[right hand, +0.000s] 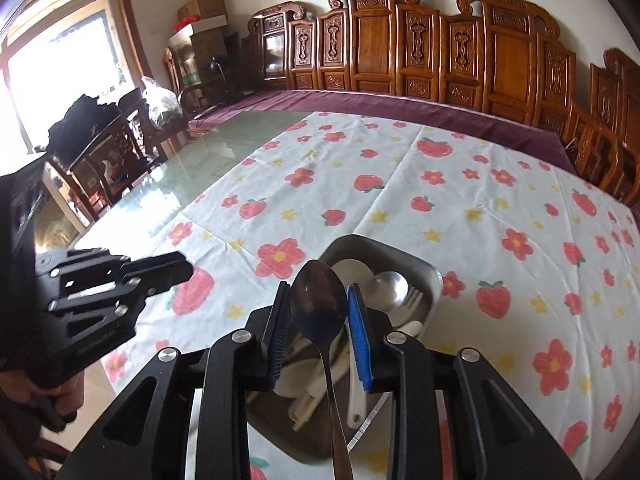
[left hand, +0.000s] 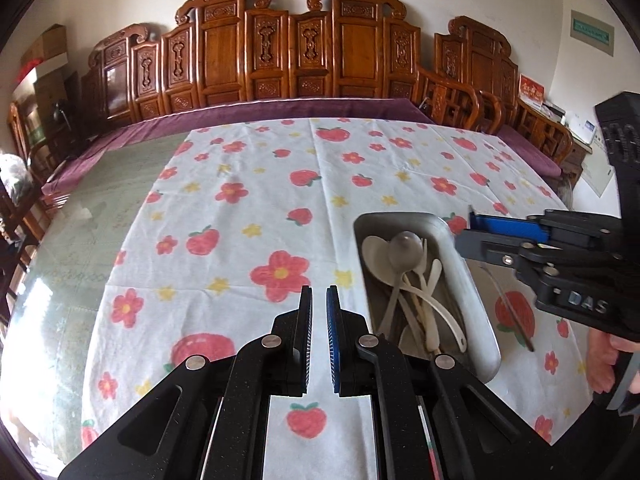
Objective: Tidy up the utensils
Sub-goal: 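Lower the second steel spoon into the box and open the right gripper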
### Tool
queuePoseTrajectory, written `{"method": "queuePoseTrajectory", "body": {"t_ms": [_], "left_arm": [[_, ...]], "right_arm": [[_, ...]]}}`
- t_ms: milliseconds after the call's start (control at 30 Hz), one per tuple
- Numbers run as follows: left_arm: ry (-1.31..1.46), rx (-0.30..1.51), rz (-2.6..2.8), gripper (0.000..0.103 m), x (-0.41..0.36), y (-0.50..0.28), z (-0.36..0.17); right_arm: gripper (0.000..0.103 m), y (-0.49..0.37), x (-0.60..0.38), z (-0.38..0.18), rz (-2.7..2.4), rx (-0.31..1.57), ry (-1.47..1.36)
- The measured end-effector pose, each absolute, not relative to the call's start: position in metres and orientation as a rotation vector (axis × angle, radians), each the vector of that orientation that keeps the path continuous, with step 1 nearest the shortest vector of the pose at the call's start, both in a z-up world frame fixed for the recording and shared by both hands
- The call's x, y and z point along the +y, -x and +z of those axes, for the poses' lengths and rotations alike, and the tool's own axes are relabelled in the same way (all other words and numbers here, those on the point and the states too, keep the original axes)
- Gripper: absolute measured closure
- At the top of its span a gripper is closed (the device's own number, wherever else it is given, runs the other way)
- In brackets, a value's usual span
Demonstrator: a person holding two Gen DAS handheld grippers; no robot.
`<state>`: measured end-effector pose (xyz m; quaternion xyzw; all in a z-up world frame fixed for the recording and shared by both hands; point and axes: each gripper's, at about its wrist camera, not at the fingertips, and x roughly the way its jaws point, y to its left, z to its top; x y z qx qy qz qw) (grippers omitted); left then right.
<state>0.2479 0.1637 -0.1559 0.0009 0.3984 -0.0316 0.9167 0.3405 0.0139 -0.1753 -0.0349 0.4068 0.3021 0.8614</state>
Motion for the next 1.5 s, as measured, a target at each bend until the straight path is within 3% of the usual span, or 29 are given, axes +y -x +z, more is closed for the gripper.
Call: {"method": "queuePoseTrajectory", "body": {"t_ms": [500, 1067, 1200, 1367, 1433, 1500], "left_arm": [[0.026, 0.825, -0.04, 0.097, 0.195, -0.24, -0.162], [0.001, 0.822, -0.056, 0.097, 0.176, -0.234, -0.155], [-0.01, 0.819, -0.061, 0.097, 0.17, -0.232, -0.151], [-0.021, 0.811, -0.068, 0.096, 0.158, -0.228, -0.143], [-0.019, 0.808, -0.069, 0.09, 0.154, -0.227, -0.14], [-0.02, 0.805, -0.074, 0.077, 0.146, -0.224, -0.138]], "right_arm": [[0.072, -0.375, 0.045, -0.232, 0.518, 0.935, 0.085], [0.071, -0.378, 0.022, -0.236, 0.491, 0.955, 0.125], [0.058, -0.375, 0.015, -0.229, 0.489, 0.935, 0.13], [0.058, -0.364, -0.004, -0.215, 0.5, 0.911, 0.115], [0.058, -0.354, -0.015, -0.207, 0.506, 0.895, 0.107], [0.058, -0.344, -0.025, -0.199, 0.51, 0.88, 0.103]]}}
